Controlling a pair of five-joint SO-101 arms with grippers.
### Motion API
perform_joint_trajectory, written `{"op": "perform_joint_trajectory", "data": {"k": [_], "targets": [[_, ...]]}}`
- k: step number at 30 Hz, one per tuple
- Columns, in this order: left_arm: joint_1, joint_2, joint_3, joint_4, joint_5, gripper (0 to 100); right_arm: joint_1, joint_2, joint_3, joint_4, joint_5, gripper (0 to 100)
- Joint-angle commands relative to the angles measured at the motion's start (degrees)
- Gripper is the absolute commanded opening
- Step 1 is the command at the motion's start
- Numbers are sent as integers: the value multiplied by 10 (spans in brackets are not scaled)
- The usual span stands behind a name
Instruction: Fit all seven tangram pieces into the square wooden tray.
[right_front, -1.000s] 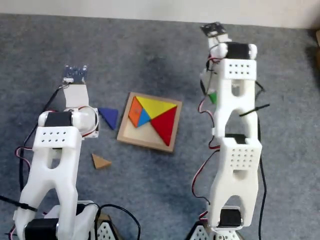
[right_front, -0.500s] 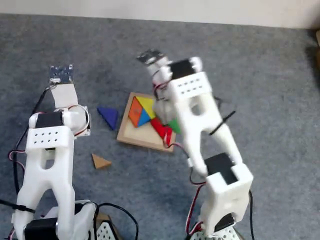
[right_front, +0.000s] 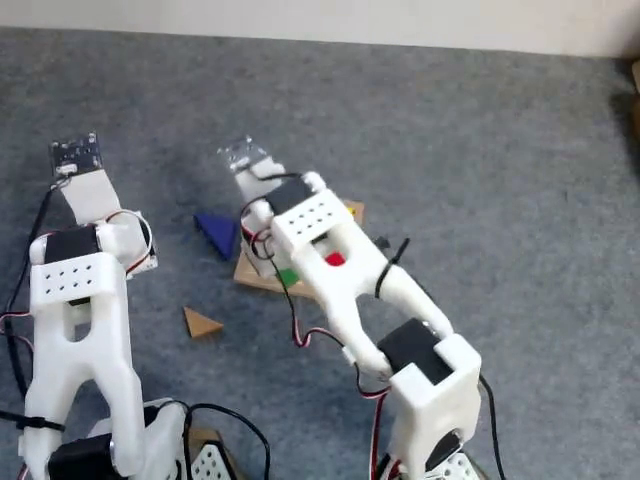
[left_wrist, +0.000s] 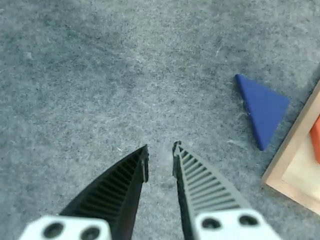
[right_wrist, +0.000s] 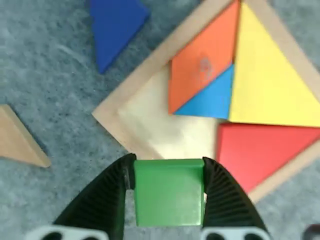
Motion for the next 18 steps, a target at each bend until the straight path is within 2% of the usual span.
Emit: {"op": "perform_joint_trajectory", "data": {"k": [1, 11, 18], "targets": [[-9, -18, -22, -9, 6, 98, -8, -39, 20, -49, -5, 80], [-7, -18, -22, -8, 6, 98, 6, -38, 33, -79, -4, 89], [-7, -18, -20, -7, 4, 98, 15, -39, 35, -73, -7, 265]]}}
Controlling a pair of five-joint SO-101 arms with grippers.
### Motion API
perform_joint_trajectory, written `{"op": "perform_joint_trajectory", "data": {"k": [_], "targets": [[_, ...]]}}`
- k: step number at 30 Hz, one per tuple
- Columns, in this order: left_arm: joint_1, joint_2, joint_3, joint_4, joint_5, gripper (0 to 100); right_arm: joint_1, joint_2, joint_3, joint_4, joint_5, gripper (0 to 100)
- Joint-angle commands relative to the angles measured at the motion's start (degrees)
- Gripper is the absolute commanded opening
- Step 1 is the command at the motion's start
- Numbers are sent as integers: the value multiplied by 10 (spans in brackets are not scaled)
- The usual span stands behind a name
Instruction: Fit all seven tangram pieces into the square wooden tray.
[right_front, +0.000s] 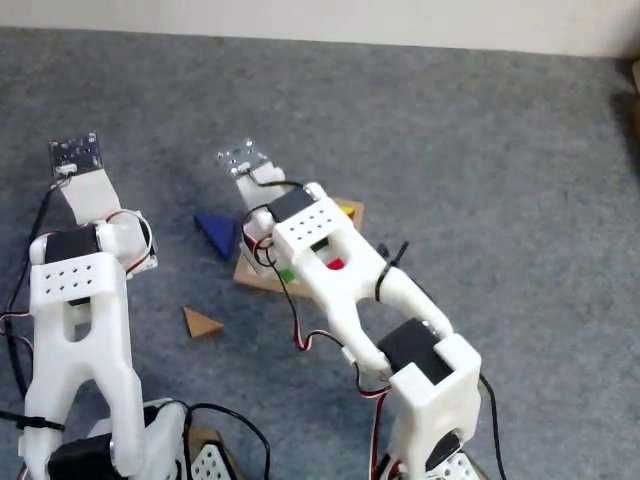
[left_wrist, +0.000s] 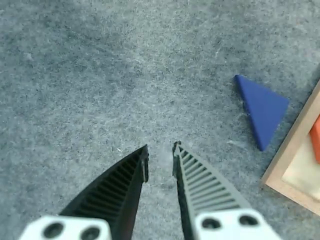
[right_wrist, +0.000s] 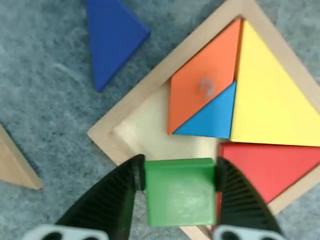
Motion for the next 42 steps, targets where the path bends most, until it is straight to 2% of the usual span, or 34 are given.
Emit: {"op": "perform_joint_trajectory", "data": {"k": [1, 8, 11, 15, 19, 21, 26, 30, 36, 42], "targets": [[-7, -18, -20, -5, 4, 98, 12, -39, -7, 10, -7, 278], [-7, -18, -18, -5, 4, 98, 12, -45, -8, 59, 0, 269], [-7, -18, -18, -5, 4, 98, 12, -61, -9, 97, 39, 167], [-6, -18, -18, -4, 4, 98, 16, -160, -4, 129, 94, 0], [-6, -18, -41, 25, -26, 98, 38, -287, 63, 166, 109, 7], [-6, -18, -71, 74, -65, 98, 62, -352, 108, 166, 109, 7], [-6, -14, -139, 183, -107, 105, 137, -490, 225, 157, 109, 7], [-6, -14, -149, 232, -120, 188, 204, -568, 342, 100, 109, 7], [-4, -12, -130, 309, -119, 219, 299, -611, 483, 23, 109, 7], [65, -12, -6, 285, -104, 220, 349, -612, 534, -2, 109, 7]]}}
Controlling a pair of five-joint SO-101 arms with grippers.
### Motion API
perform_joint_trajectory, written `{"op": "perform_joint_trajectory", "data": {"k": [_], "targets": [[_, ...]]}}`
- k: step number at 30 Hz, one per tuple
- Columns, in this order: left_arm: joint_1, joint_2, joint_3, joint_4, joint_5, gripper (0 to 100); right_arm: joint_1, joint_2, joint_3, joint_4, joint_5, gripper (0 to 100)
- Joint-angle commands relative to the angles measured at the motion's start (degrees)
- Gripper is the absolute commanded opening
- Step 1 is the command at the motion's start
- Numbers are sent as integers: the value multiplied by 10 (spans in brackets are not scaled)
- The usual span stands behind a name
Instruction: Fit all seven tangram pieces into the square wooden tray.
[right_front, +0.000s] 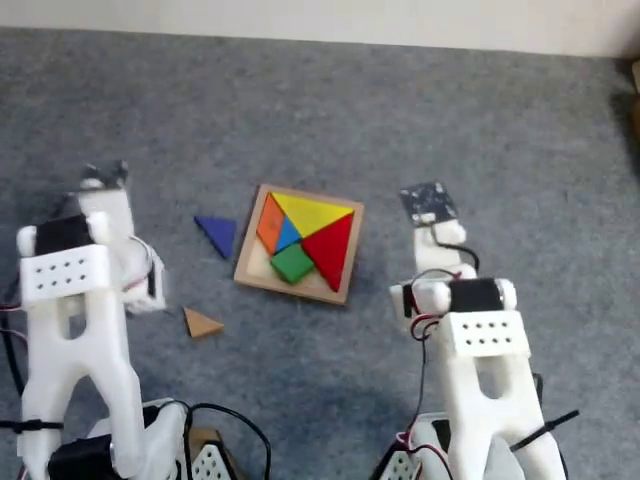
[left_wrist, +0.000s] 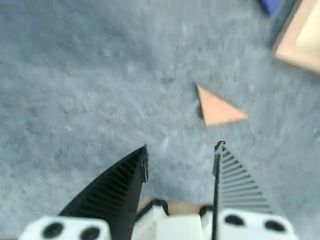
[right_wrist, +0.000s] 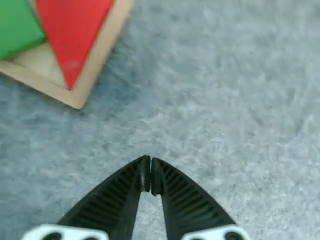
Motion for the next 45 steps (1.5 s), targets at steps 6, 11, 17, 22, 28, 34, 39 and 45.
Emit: {"op": "perform_joint_trajectory", "data": {"k": [6, 11, 17, 22, 28, 34, 39, 45], "targets": [[44, -17, 103, -120, 130, 220, 15, -22, 1, -14, 8, 7], [-57, -17, 63, -140, 161, 218, -66, -16, -31, -3, 8, 9], [-183, -13, 59, -140, 160, 217, -252, 47, -143, 60, 4, 10], [-248, -13, 59, -143, 161, 217, -392, 190, -271, 94, -39, 55], [-256, -13, 59, -143, 161, 217, -516, 362, -420, 96, -72, 194], [-311, -16, 57, -143, 161, 217, -571, 496, -540, 96, -72, 199], [-328, -16, 57, -144, 161, 217, -582, 585, -615, 95, -72, 201], [-326, -16, 57, -144, 161, 217, -580, 676, -694, 95, -69, 202]]}}
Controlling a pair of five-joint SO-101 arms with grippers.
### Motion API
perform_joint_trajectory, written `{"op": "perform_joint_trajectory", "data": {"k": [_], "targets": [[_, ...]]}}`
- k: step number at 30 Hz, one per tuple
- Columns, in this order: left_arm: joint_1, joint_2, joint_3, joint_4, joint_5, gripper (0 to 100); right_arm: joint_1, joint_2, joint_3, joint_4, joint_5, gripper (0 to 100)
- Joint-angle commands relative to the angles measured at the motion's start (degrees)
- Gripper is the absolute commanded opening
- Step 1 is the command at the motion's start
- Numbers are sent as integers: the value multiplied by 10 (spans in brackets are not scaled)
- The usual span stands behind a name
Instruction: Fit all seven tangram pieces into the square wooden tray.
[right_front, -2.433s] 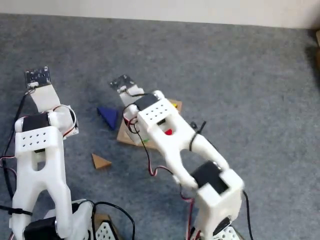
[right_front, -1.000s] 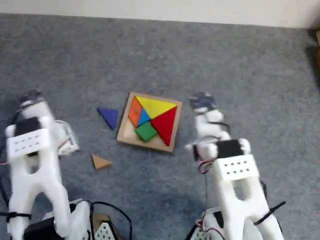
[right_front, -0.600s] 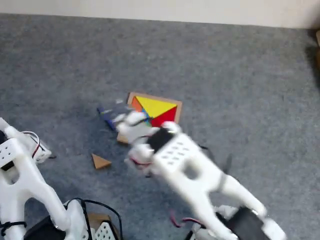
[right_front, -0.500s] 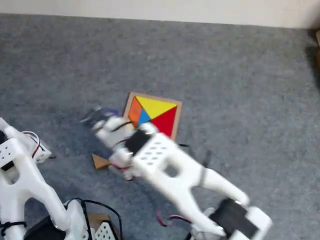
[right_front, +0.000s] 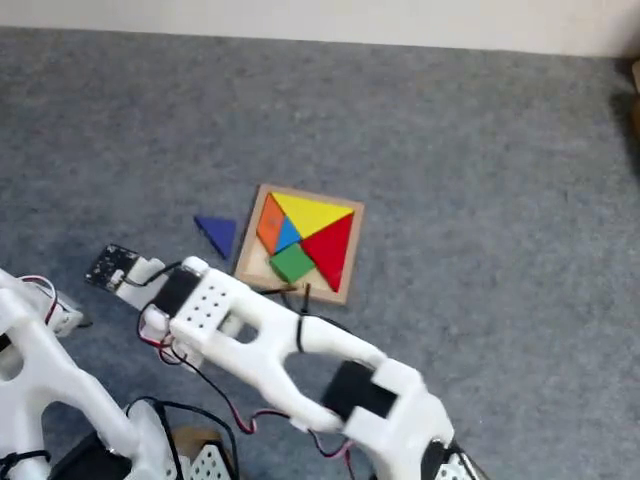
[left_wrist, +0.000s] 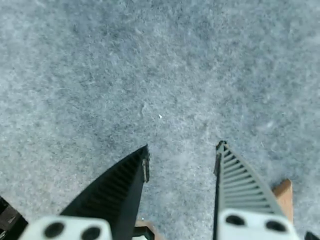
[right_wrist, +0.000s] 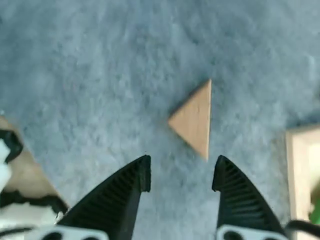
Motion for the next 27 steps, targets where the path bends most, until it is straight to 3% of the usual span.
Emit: {"op": "perform_joint_trajectory", "data": {"k": [1, 14, 21, 27], "targets": [[-7, -15, -30, -6, 5, 217, -6, 24, -70, 4, -3, 202], [-7, -15, -30, -6, 4, 217, 29, 161, -185, 7, -2, 195], [-7, -15, -29, -6, 4, 217, 32, 181, -185, 8, 58, 39], [-7, -15, -29, -6, 4, 217, 40, 175, -189, 30, 62, 5]]}}
